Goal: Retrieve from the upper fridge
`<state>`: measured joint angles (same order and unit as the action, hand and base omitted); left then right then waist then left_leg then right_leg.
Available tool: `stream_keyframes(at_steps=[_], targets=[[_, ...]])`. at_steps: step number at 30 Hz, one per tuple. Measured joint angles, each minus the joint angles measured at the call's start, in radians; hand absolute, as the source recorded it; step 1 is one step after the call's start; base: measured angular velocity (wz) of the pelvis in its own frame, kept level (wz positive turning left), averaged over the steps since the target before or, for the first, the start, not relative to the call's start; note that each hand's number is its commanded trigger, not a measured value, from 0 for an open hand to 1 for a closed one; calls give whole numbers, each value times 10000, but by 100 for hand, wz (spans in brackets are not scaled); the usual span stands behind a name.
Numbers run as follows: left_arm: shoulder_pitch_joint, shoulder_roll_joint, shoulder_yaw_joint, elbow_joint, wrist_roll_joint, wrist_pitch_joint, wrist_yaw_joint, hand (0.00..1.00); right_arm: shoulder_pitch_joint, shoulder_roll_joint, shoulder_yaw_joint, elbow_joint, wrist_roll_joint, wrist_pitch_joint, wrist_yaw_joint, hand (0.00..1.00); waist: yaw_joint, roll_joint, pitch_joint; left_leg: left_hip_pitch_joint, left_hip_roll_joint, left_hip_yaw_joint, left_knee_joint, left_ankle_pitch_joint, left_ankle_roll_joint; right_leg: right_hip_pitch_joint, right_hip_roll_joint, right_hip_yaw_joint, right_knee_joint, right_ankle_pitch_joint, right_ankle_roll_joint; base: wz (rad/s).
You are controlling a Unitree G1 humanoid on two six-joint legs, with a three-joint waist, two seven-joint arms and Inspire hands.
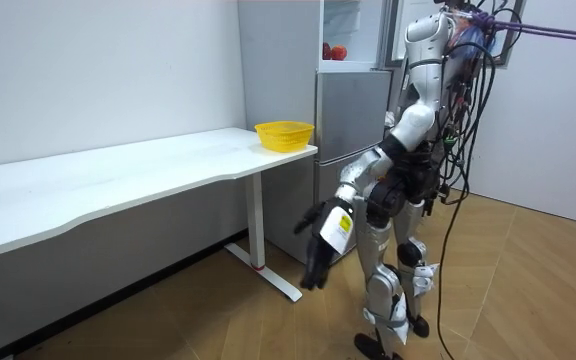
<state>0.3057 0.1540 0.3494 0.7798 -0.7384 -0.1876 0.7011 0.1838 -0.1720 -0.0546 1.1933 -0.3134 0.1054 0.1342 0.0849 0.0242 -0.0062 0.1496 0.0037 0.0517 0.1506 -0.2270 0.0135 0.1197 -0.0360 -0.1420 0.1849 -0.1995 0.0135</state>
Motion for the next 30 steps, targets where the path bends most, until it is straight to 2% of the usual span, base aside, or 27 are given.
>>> stream_keyframes(at_steps=[3, 5, 6, 7, 8, 9, 11, 14, 17, 20, 22, 30], targets=[[-63, -61, -348, 1508, 801, 299, -789, 0, 8, 1, -3, 71, -108, 52, 15, 0, 5, -30, -18, 54, -1, 33, -7, -5, -1, 34, -2, -10, 0, -21, 2, 0], [-87, -214, -451, 2233, 2027, 632, -1550, 0, -66, 7, -49, 133, -173, 57, 140, 0, 8, -66, -24, 46, -1, 37, -6, -7, -2, 36, 2, 13, -5, -21, 1, 0], [-87, -212, -572, 2478, 2453, 716, -1763, 0, -56, 12, -50, 128, -235, 60, 183, 0, 7, -70, -24, 60, -1, 26, -4, -7, -2, 55, 4, 12, -8, -21, 1, 0], [-77, -208, -781, 2871, 3157, 945, -2197, 0, -59, 14, -58, 141, -352, 103, 265, 0, -39, -80, -17, 86, -1, 11, 0, -7, -2, 105, 4, 1, -17, -21, 1, 4], [-73, -207, -1065, 3052, 3959, 1240, -2586, 0, -66, 13, -40, 139, -420, 178, 323, 0, -87, -91, -12, 84, -3, 11, 14, -7, -2, 117, 1, -9, -18, -22, 0, 6], [-73, -204, -1273, 3082, 4377, 1375, -2785, 0, -84, 14, -18, 136, -437, 195, 332, 0, -116, -102, -9, 66, -4, 7, 23, -7, -2, 110, -3, -21, -17, -22, 0, 9], [-242, -194, -1942, 3212, 6028, 1757, -3647, 0, -147, 29, 131, 156, -452, 241, 338, 0, -318, -150, 7, -32, -9, -59, 48, -6, -3, 86, -14, -91, -15, -22, -1, 11], [-659, -211, -2745, 3232, 7060, 2177, -4581, 0, -255, 62, 248, 174, -436, 277, 309, 0, -665, -178, 22, -89, -6, -55, 127, -6, -3, 75, -24, -69, 7, -23, -1, 4], [-1106, -236, -3020, 3189, 7897, 2320, -5286, 0, -263, 143, 344, 164, -432, 285, 278, 0, -840, -221, 39, -89, 5, 3, 122, -6, -3, 20, 11, 20, 13, -23, -3, -8], [-1435, -244, -3429, 3188, 8125, 2381, -5721, 0, -273, 236, 345, 175, -162, 441, 145, 0, -1057, -248, 42, -158, 0, 31, 121, -6, -2, -72, 9, 26, 17, -22, -3, -5], [-1585, -212, -3452, 3178, 8274, 2517, -5916, 0, -272, 255, 340, 159, 184, 509, -43, 0, -1069, -252, 41, -178, 16, 146, 122, -2, -3, -161, 13, 82, 52, -22, -4, -13], [-1587, -66, -3415, 3174, 8418, 2526, -6362, 0, -206, 256, 308, 101, 2643, 497, -1270, 0, -1146, -273, 86, -237, 19, 435, -9, -4, 0, -324, 12, 206, 2, -38, 22, -4]])
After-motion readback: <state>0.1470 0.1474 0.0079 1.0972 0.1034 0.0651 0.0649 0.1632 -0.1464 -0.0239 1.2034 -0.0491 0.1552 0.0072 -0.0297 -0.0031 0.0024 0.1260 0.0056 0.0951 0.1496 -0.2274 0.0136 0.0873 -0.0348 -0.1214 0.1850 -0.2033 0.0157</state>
